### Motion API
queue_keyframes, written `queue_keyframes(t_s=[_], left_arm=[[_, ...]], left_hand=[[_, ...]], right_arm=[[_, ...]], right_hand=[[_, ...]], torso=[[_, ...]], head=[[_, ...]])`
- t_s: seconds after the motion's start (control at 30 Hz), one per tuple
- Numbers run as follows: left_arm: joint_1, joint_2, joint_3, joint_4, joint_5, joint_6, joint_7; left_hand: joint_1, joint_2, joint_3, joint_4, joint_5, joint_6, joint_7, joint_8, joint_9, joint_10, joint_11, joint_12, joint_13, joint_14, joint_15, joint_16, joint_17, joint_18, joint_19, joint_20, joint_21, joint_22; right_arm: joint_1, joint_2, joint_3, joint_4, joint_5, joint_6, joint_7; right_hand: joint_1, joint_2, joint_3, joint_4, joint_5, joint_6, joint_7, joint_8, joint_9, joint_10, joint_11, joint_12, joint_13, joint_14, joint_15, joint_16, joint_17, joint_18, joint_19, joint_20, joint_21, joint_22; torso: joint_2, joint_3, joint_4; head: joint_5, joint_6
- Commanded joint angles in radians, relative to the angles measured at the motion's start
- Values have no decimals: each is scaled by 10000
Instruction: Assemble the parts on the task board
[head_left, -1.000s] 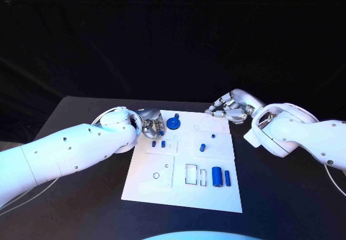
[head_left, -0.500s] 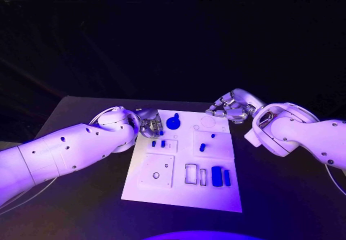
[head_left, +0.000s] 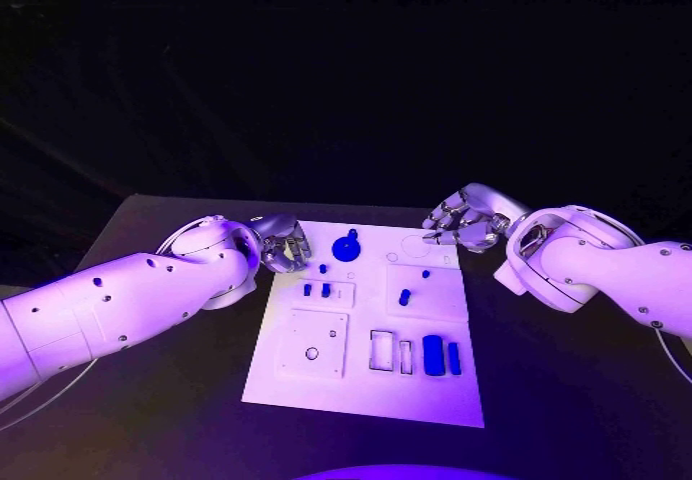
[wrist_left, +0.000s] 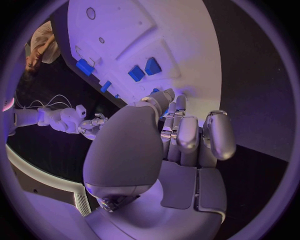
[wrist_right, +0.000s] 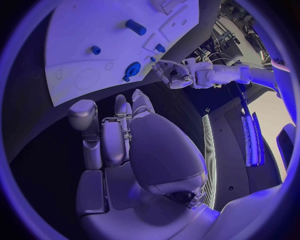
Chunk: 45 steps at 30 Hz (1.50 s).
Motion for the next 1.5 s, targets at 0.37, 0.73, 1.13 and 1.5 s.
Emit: queue_keyframes(t_s=[0.37, 0.73, 1.13, 1.5], left_arm=[[103, -1372, -7, 959, 10235, -2459, 3363], [70, -2014, -45, 2067, 12922, -1819, 4720], [61, -2117, -61, 2629, 13999, -1647, 5124], [62, -2186, -62, 2764, 14070, -1622, 5115]], left_hand=[[-225, 107, 57, -7, 20, 538, 4, 153, -89, 278, -41, 119, 252, -1157, -36, -1774, -2657, 581, -1512, -30, -2174, -1338], [-284, 196, -123, -46, 20, 621, -35, 180, -106, 326, -77, 258, 380, -1321, -53, -2071, -3026, 645, -1710, -33, -2597, -1650], [-361, 240, -333, -55, 24, 456, 48, 104, -164, 116, -5, 299, 447, -1501, -1, -2291, -3365, 699, -1886, -9, -2974, -1930], [-277, 316, -351, -120, 67, 425, 68, 98, -179, 47, 8, 340, 483, -1547, 8, -2331, -3424, 713, -1910, 0, -3071, -2000]], right_arm=[[-491, 76, -19, -51, -5462, 1523, -848], [-869, 256, -22, -65, -6578, 1623, -1242], [-1122, 659, -22, -333, -6699, 1615, -1289], [-1149, 848, -23, -568, -6729, 1610, -1352]], right_hand=[[902, -536, 795, 436, 9, 715, -67, -621, -320, 1067, 49, -2666, -2516, 521, 31, 854, 948, -317, 658, 9, 1589, 1067], [732, -798, 974, 580, 68, 675, 79, -903, -436, 1041, 207, -3154, -3015, 626, 162, 1292, 1444, -458, 945, 87, 2367, 1528], [927, -847, 1561, 568, -79, 774, 112, -989, -504, 1209, 229, -3388, -3369, 626, 184, 1423, 1549, -490, 1003, 122, 2609, 1728], [990, -919, 2145, 571, -126, 858, 110, -995, -545, 1339, 223, -3519, -3588, 615, 175, 1473, 1578, -502, 1011, 132, 2706, 1835]], torso=[[17, -18, -7], [4, -37, 22], [22, -35, 28], [20, -20, 13]], head=[[-630, 177], [-792, 158], [-789, 107], [-781, 70]])
